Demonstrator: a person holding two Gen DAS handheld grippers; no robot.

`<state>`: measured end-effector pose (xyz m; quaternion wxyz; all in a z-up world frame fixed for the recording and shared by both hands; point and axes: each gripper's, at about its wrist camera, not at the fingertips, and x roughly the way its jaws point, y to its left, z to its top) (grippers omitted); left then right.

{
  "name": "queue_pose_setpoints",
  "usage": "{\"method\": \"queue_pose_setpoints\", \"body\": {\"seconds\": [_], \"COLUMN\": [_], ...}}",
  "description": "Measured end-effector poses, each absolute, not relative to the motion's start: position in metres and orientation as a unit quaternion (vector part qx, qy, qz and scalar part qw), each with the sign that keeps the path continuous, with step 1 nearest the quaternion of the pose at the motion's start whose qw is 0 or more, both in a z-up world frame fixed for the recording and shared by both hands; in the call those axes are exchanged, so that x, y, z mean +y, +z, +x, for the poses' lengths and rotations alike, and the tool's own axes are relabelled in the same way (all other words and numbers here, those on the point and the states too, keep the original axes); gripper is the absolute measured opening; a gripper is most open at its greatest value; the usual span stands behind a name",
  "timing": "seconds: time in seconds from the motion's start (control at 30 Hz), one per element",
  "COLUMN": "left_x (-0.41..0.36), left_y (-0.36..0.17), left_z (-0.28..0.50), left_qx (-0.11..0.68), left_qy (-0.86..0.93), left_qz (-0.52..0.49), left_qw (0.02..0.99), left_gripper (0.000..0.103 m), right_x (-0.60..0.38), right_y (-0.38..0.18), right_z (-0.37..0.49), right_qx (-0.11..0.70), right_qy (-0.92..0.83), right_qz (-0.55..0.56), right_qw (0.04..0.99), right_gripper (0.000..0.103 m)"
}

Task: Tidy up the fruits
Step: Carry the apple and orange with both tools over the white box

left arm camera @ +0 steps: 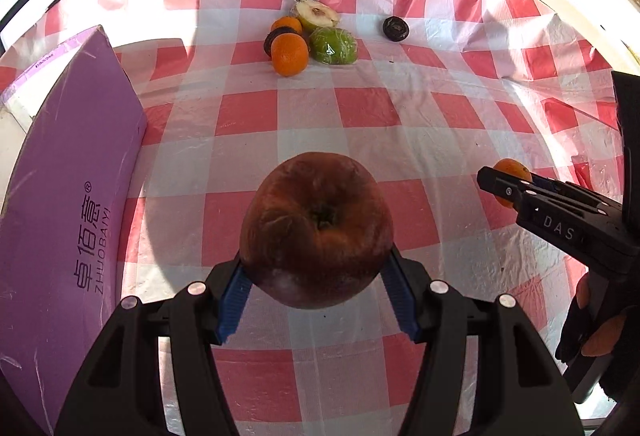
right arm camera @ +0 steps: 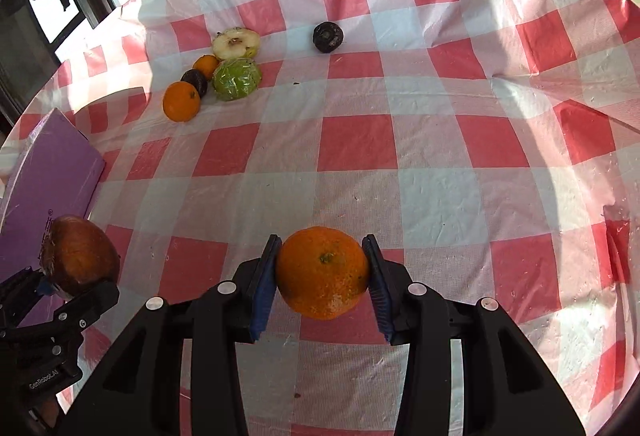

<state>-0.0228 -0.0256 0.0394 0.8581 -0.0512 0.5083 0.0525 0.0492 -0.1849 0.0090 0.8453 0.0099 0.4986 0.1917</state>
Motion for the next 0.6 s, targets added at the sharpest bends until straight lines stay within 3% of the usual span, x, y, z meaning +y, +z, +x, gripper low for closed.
{"method": "queue_pose_setpoints", "body": {"seconds": [0.6], "left_x": [-0.012], "left_y": [0.12], "left_z": [-0.052], "left_qx": [0.436], "left_qy": [-0.046], "left_qz": [-0.037], "left_qw": [0.898], "left_gripper": [0.06], "right_x": [-0.181], "right_y": [0.063], "right_z": [-0.025], "right_qx": [0.487], "right_qy": [0.163], "right_qz": [0.024], "right_qw": [0.858], "right_gripper": [0.041]}}
